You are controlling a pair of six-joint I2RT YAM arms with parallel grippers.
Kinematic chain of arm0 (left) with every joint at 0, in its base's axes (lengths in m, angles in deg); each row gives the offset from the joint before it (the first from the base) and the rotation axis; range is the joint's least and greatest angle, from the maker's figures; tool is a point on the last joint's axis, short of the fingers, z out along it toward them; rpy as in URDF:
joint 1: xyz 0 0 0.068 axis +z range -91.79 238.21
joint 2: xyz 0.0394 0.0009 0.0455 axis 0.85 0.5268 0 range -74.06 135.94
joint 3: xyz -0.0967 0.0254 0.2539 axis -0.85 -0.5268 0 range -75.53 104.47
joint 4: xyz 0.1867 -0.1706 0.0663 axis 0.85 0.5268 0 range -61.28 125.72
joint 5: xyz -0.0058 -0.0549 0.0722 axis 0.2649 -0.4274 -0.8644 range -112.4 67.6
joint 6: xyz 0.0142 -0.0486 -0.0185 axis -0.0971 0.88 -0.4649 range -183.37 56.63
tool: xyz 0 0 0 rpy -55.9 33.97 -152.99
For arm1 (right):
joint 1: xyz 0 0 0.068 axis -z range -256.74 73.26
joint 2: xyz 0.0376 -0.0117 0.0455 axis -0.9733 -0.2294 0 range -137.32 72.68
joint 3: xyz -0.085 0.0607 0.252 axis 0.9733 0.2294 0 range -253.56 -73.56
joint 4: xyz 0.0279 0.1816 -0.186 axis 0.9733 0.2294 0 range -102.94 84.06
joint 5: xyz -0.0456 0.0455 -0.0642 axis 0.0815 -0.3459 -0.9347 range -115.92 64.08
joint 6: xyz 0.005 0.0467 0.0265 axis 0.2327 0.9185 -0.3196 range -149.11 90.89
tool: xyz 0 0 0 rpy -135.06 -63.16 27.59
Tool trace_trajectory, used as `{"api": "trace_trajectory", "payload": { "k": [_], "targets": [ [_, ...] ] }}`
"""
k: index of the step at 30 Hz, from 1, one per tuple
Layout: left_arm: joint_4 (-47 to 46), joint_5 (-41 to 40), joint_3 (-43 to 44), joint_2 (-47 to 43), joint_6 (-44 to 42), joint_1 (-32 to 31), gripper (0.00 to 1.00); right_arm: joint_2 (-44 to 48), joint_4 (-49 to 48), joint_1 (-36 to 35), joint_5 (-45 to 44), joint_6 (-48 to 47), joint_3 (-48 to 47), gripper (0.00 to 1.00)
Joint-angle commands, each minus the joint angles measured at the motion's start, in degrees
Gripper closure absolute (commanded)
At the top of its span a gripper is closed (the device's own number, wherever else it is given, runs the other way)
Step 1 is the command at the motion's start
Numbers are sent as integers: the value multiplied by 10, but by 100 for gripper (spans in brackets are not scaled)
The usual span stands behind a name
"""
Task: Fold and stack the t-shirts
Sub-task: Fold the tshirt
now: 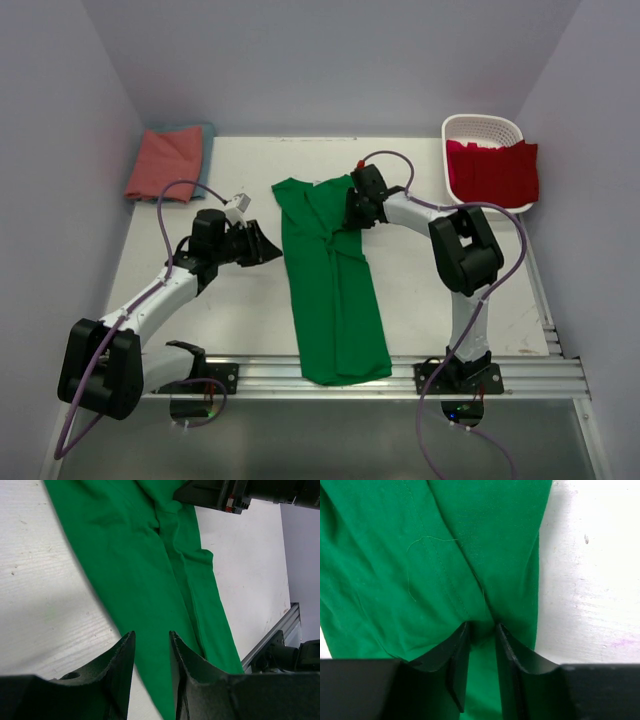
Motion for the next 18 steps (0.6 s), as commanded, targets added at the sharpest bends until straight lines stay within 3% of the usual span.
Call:
{"api": "trace_trajectory", "payload": {
  "k": [1, 8, 18],
  "targets": [
    [-31, -7, 19, -2, 2, -3, 63, -14, -22, -1, 15, 8, -9, 71],
    [-26, -12, 16, -4, -3, -3, 63, -10, -24, -2, 16, 1, -16, 100],
    [-7, -20, 14, -11, -8, -3, 63, 64, -65, -5, 23, -47, -12, 100]
  ]
}}
